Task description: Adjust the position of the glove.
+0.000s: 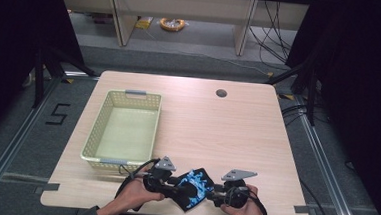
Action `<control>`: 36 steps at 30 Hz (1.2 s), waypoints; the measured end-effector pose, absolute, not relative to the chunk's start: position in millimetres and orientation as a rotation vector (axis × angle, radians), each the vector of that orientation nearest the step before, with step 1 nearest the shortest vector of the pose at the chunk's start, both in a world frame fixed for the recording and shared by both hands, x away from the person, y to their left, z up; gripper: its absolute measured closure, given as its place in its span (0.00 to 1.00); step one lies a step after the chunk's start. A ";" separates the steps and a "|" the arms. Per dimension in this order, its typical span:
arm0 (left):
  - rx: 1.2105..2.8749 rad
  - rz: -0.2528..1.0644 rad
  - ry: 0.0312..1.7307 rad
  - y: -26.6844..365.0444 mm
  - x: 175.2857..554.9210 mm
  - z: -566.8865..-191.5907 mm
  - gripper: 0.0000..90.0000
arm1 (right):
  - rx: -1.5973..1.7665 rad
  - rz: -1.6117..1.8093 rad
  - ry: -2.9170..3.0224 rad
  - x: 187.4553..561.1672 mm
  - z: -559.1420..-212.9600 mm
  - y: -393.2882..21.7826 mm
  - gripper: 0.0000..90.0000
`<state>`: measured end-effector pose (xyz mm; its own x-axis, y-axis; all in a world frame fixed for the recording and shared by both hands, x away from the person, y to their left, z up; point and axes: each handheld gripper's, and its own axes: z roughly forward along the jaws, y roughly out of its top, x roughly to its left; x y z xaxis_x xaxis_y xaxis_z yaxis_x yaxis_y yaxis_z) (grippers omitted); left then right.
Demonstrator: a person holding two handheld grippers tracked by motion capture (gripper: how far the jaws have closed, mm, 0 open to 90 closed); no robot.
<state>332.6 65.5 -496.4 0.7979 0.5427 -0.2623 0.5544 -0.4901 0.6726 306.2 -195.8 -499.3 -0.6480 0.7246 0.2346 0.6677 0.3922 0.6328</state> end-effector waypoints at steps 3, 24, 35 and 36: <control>2.235 0.034 0.764 64.3 330.7 -495.9 0.79 | 1.239 1.088 2.563 304.8 -498.9 -194.1 0.86; 2.069 -0.002 0.756 74.7 297.8 -470.3 0.94 | 0.927 1.071 2.607 333.5 -434.5 -175.1 0.99; 2.016 -0.100 0.813 61.0 293.6 -479.1 0.94 | 0.699 0.904 2.797 377.3 -437.8 -125.6 0.99; 2.022 -0.096 0.810 60.7 294.2 -481.1 0.94 | 0.685 0.876 2.808 378.6 -437.3 -122.1 0.99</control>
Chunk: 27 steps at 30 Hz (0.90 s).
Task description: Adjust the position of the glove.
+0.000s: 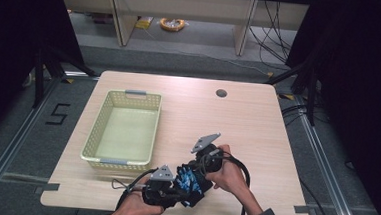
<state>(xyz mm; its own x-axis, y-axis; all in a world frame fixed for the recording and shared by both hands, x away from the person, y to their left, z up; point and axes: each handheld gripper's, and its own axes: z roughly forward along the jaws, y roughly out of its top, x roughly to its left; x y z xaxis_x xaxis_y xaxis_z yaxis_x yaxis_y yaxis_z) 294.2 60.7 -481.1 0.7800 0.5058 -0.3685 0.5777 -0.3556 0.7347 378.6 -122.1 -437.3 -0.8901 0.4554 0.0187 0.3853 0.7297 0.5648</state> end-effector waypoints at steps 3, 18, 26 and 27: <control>2.021 -0.096 0.822 59.6 294.4 -485.4 0.94 | 0.642 0.859 2.826 382.2 -440.1 -116.3 0.99; 2.125 -0.085 0.803 57.4 280.5 -508.2 0.74 | 0.784 0.988 2.797 381.8 -485.3 -114.2 0.93; 2.104 -0.052 0.832 78.5 276.5 -495.3 0.57 | 0.883 1.140 2.652 370.1 -470.3 -132.5 0.77; 2.083 -0.050 0.846 82.1 276.5 -492.9 0.56 | 0.900 1.161 2.636 366.2 -466.6 -138.0 0.75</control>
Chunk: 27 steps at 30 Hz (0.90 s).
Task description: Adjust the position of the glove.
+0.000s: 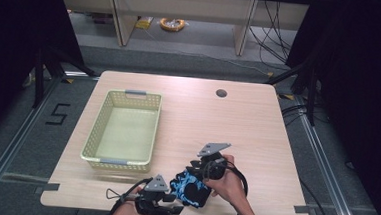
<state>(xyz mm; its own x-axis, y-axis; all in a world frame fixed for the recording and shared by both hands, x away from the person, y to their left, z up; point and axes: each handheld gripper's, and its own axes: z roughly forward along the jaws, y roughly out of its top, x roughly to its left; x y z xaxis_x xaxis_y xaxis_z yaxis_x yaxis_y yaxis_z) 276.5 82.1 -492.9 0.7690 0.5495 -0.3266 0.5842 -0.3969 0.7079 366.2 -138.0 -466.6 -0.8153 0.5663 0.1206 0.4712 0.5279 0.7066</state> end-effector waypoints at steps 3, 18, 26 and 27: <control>2.050 -0.004 0.869 94.3 283.6 -487.3 0.53 | 0.958 1.174 2.588 353.0 -459.2 -155.2 0.71; 2.131 0.045 0.863 96.5 307.3 -502.4 0.52 | 1.125 1.037 2.588 298.1 -481.5 -196.3 0.68; 2.220 0.042 0.774 85.1 302.0 -508.6 0.54 | 1.097 1.011 2.649 301.2 -491.5 -193.2 0.71; 2.216 0.050 0.777 82.1 300.6 -509.9 0.55 | 1.137 0.993 2.667 299.9 -490.9 -190.7 0.72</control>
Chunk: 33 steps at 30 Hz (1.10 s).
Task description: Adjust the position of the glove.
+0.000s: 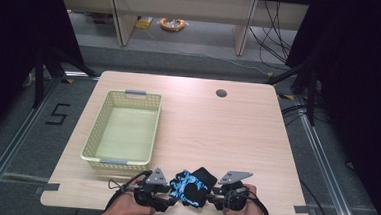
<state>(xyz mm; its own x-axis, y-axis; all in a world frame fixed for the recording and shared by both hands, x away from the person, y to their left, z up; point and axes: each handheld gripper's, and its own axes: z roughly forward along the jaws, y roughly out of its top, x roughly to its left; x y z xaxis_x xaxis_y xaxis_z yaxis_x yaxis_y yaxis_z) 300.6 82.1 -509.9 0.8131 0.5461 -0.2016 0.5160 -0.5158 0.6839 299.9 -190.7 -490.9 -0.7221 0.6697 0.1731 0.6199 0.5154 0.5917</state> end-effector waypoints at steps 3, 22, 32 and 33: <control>2.248 0.061 0.752 78.7 300.5 -509.0 0.56 | 1.103 0.981 2.677 302.9 -493.8 -188.8 0.76; 2.258 0.154 0.673 76.3 287.9 -502.4 0.99 | 1.031 1.085 2.615 301.5 -479.3 -195.8 0.99; 2.177 0.076 0.634 60.6 273.9 -487.6 0.99 | 0.865 1.006 2.674 329.3 -450.6 -191.7 0.99; 2.177 0.076 0.634 60.6 273.9 -487.6 0.99 | 0.865 1.006 2.674 329.3 -450.6 -191.7 0.99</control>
<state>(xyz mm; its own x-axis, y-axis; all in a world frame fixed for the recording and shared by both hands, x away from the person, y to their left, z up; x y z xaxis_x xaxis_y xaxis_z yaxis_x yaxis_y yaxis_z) 273.9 60.6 -487.6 0.8698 0.4663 -0.1610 0.4147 -0.5144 0.7506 329.3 -191.7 -450.6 -0.8210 0.5683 0.0548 0.4634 0.6073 0.6453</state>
